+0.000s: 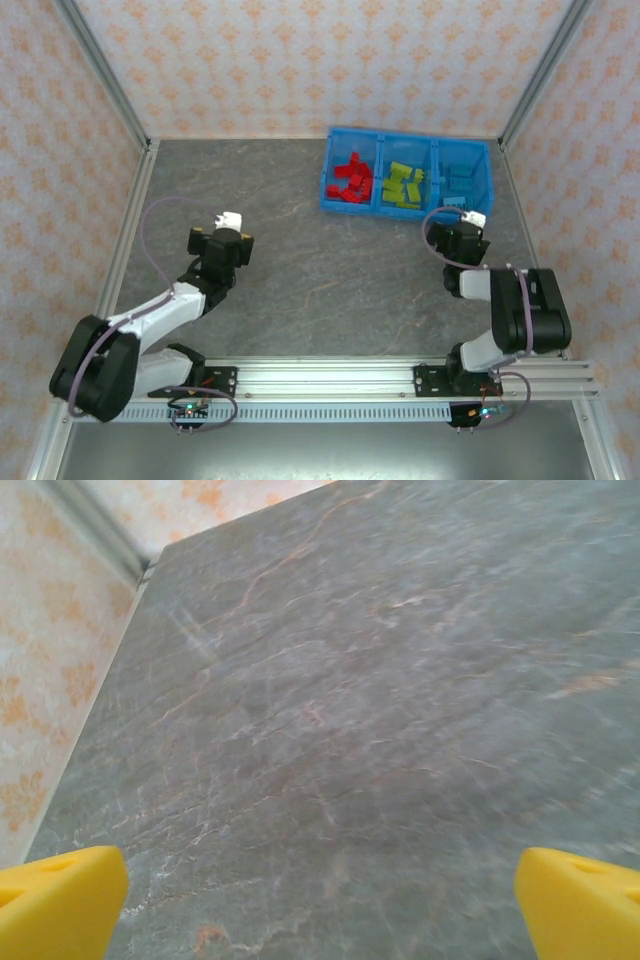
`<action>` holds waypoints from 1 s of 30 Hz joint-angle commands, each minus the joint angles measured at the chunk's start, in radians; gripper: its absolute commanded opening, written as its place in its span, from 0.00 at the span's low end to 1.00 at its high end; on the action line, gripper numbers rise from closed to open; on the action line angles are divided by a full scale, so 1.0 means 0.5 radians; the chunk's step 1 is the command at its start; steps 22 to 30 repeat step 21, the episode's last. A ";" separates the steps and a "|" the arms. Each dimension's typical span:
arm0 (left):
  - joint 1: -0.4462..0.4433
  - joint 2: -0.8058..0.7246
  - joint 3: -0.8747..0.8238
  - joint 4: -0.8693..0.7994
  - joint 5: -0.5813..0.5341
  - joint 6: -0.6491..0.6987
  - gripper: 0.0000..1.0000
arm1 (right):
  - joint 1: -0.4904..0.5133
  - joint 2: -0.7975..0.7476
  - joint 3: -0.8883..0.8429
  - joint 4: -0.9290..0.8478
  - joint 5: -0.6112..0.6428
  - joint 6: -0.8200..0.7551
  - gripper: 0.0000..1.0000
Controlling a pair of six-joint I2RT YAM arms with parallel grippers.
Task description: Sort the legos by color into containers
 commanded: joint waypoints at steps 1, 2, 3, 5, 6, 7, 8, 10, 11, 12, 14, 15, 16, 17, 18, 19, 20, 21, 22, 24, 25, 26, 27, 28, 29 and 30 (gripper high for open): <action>0.218 0.204 -0.064 0.669 0.213 -0.086 1.00 | 0.018 0.012 -0.018 0.335 -0.040 -0.072 0.99; 0.274 0.298 -0.063 0.776 0.240 -0.092 1.00 | 0.018 0.023 -0.038 0.411 -0.043 -0.076 0.99; 0.335 0.390 -0.066 0.880 0.264 -0.130 1.00 | 0.018 -0.019 -0.004 0.287 -0.043 -0.075 0.99; 0.479 0.626 -0.085 1.152 0.401 -0.237 1.00 | 0.034 0.002 -0.002 0.314 -0.033 -0.100 0.99; 0.487 0.570 -0.088 1.031 0.387 -0.263 1.00 | 0.037 -0.013 0.016 0.253 -0.053 -0.110 0.99; 0.496 0.546 -0.038 0.910 0.377 -0.298 1.00 | 0.042 -0.006 0.043 0.209 -0.102 -0.137 0.99; 0.490 0.589 -0.079 1.064 0.367 -0.267 1.00 | 0.042 -0.003 0.052 0.196 -0.114 -0.148 0.99; 0.489 0.566 -0.048 0.974 0.365 -0.282 1.00 | 0.043 -0.006 0.051 0.194 -0.119 -0.150 0.99; 0.486 0.573 -0.067 1.013 0.363 -0.270 1.00 | 0.045 -0.011 0.050 0.189 -0.119 -0.151 0.99; 0.486 0.551 -0.040 0.913 0.366 -0.286 1.00 | 0.042 -0.010 0.052 0.187 -0.119 -0.150 0.99; 0.486 0.555 -0.041 0.923 0.379 -0.277 1.00 | 0.042 -0.006 0.059 0.179 -0.119 -0.151 0.99; 0.488 0.563 -0.037 0.940 0.394 -0.265 1.00 | 0.043 -0.002 0.061 0.178 -0.119 -0.151 0.99; 0.487 0.558 -0.036 0.925 0.405 -0.263 1.00 | 0.042 0.002 0.070 0.166 -0.116 -0.149 0.99; 0.486 0.559 -0.034 0.930 0.406 -0.265 1.00 | 0.043 0.002 0.070 0.165 -0.116 -0.148 0.99; 0.486 0.560 -0.036 0.932 0.405 -0.263 1.00 | 0.042 0.000 0.066 0.168 -0.116 -0.149 0.99; 0.487 0.559 -0.034 0.923 0.404 -0.265 1.00 | 0.042 -0.008 0.058 0.178 -0.116 -0.147 0.99; 0.487 0.561 -0.036 0.933 0.404 -0.263 1.00 | 0.043 -0.015 0.047 0.195 -0.115 -0.148 0.99; 0.487 0.559 -0.033 0.925 0.406 -0.266 1.00 | 0.043 -0.013 0.048 0.195 -0.113 -0.147 0.99; 0.487 0.559 -0.033 0.925 0.406 -0.266 1.00 | 0.043 -0.013 0.048 0.195 -0.113 -0.147 0.99; 0.487 0.559 -0.033 0.925 0.406 -0.266 1.00 | 0.043 -0.013 0.048 0.195 -0.113 -0.147 0.99; 0.487 0.559 -0.033 0.925 0.406 -0.266 1.00 | 0.043 -0.013 0.048 0.195 -0.113 -0.147 0.99; 0.487 0.559 -0.033 0.925 0.406 -0.266 1.00 | 0.043 -0.013 0.048 0.195 -0.113 -0.147 0.99; 0.487 0.559 -0.033 0.925 0.406 -0.266 1.00 | 0.043 -0.013 0.048 0.195 -0.113 -0.147 0.99; 0.487 0.559 -0.033 0.925 0.406 -0.266 1.00 | 0.043 -0.013 0.048 0.195 -0.113 -0.147 0.99; 0.487 0.559 -0.033 0.925 0.406 -0.266 1.00 | 0.043 -0.013 0.048 0.195 -0.113 -0.147 0.99; 0.487 0.559 -0.033 0.925 0.406 -0.266 1.00 | 0.043 -0.013 0.048 0.195 -0.113 -0.147 0.99</action>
